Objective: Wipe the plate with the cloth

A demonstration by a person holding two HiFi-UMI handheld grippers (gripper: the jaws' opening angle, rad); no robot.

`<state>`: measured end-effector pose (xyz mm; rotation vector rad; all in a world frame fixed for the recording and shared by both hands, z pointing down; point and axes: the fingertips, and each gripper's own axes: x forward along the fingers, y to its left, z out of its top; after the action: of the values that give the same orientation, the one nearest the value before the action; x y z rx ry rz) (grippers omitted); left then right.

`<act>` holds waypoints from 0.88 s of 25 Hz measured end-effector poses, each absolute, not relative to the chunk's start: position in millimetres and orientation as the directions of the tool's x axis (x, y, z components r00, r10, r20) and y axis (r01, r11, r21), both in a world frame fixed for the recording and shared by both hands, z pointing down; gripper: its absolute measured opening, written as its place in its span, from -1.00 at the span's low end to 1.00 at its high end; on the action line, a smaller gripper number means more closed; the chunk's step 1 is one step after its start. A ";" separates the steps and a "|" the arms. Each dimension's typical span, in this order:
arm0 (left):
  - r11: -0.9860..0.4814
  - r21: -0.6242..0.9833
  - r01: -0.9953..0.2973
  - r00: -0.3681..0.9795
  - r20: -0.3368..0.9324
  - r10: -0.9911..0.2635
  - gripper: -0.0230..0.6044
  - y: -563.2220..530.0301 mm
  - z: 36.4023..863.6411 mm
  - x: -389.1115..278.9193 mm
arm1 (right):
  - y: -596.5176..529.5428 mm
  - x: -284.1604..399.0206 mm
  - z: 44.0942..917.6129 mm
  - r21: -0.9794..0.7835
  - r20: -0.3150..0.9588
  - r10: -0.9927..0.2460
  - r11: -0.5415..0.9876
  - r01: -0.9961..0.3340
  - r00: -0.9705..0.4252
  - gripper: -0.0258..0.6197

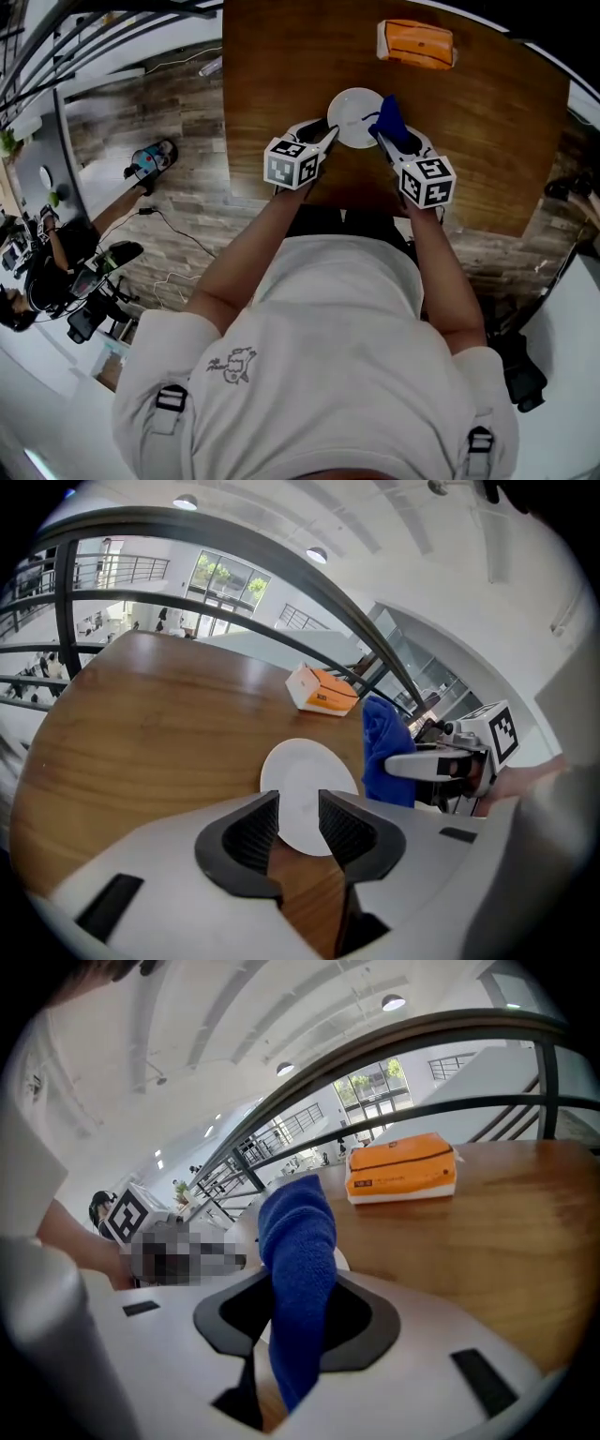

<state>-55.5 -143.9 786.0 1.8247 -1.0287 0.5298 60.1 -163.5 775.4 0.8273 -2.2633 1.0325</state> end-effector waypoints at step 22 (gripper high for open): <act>-0.152 0.551 -0.821 0.563 0.732 -0.384 -0.48 -146.3 828.4 -47.2 | -158.8 67.3 830.4 -0.491 0.690 -0.276 0.501 -0.713 -0.669 -0.54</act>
<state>-47.2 -146.3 828.4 1.7569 -1.0004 0.5244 67.3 -158.8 830.4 0.8091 -2.2105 1.0727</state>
